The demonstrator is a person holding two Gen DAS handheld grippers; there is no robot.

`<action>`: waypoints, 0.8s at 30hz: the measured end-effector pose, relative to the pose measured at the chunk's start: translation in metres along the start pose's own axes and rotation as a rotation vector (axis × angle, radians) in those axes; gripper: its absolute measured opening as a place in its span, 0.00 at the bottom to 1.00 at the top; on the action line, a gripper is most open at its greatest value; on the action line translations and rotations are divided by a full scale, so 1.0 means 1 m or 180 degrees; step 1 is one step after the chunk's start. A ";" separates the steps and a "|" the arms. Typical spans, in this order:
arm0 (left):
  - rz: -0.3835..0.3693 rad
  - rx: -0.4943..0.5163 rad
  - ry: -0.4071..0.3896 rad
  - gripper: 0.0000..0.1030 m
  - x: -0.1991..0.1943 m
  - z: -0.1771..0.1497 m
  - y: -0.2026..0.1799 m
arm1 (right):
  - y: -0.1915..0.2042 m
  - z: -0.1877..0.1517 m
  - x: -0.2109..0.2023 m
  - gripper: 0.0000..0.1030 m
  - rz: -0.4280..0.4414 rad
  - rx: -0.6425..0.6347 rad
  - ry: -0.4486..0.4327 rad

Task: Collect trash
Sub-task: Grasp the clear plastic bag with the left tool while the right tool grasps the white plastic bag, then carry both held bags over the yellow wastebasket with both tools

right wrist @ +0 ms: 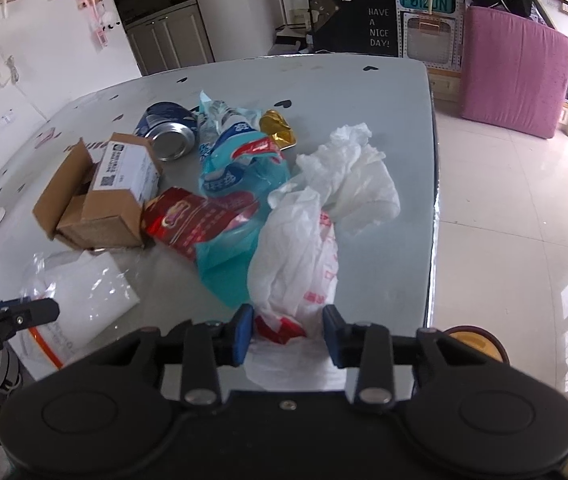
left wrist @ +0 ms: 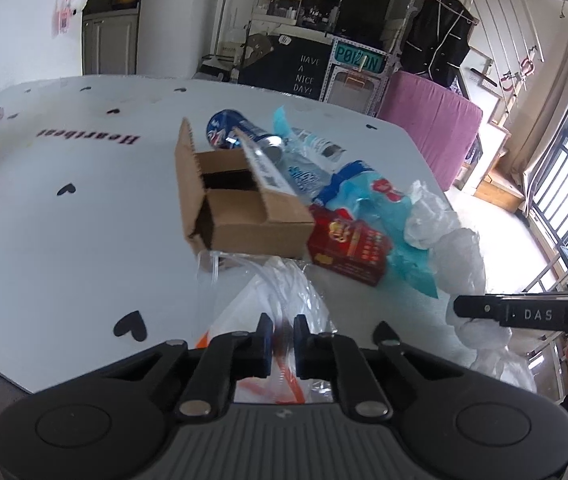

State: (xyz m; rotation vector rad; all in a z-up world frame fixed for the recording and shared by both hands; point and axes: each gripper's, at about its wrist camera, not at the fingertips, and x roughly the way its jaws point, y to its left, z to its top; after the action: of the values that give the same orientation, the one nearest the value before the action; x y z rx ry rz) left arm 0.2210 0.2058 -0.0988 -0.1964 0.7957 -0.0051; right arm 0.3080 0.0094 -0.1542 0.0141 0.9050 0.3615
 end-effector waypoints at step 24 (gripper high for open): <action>-0.0197 0.0578 -0.0349 0.06 -0.056 0.004 -0.120 | -0.039 -0.027 -0.104 0.37 0.0088 0.0248 -0.0517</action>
State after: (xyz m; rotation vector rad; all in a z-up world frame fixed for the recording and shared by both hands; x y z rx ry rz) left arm 0.1930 0.0930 -0.0348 -0.0486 0.6754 -0.1238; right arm 0.2407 -0.0640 -0.0974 0.1261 0.7581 0.3455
